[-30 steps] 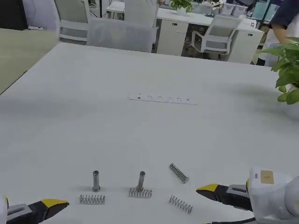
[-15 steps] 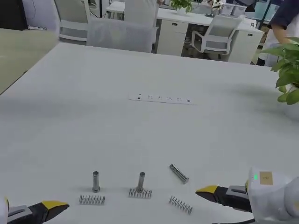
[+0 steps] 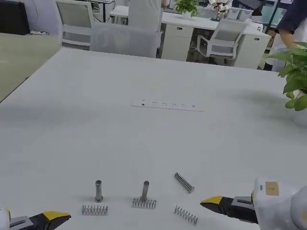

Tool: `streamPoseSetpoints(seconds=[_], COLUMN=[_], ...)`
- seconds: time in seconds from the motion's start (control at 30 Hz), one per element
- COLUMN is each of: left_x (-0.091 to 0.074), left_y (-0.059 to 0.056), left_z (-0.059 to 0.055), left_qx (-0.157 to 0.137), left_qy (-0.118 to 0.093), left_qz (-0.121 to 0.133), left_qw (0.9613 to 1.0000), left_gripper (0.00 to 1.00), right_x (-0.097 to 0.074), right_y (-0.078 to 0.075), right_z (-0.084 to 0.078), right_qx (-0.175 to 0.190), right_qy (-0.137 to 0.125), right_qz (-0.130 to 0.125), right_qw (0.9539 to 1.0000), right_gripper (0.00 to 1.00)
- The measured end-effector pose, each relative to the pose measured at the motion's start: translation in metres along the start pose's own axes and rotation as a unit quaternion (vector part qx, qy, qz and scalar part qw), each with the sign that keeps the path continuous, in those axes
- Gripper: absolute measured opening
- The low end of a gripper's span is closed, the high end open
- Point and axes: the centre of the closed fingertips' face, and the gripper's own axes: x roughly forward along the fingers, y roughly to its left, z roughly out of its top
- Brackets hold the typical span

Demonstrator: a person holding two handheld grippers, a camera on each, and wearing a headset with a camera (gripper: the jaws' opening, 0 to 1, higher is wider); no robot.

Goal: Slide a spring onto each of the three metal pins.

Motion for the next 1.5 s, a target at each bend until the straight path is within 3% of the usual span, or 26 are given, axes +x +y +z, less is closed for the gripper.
streamPoseSetpoints(seconds=[1.5], left_x=[-0.0002], left_y=[0.0005], left_z=[-0.001], left_qx=[-0.012], left_qy=[-0.002], left_qz=[0.0], left_qw=[0.9999], left_gripper=[0.47], right_x=[-0.0002], right_y=[-0.0049], right_z=[-0.0006], right_qx=[0.006], right_qy=[0.001], right_qz=[-0.003], right_qw=[1.0], right_gripper=[0.5])
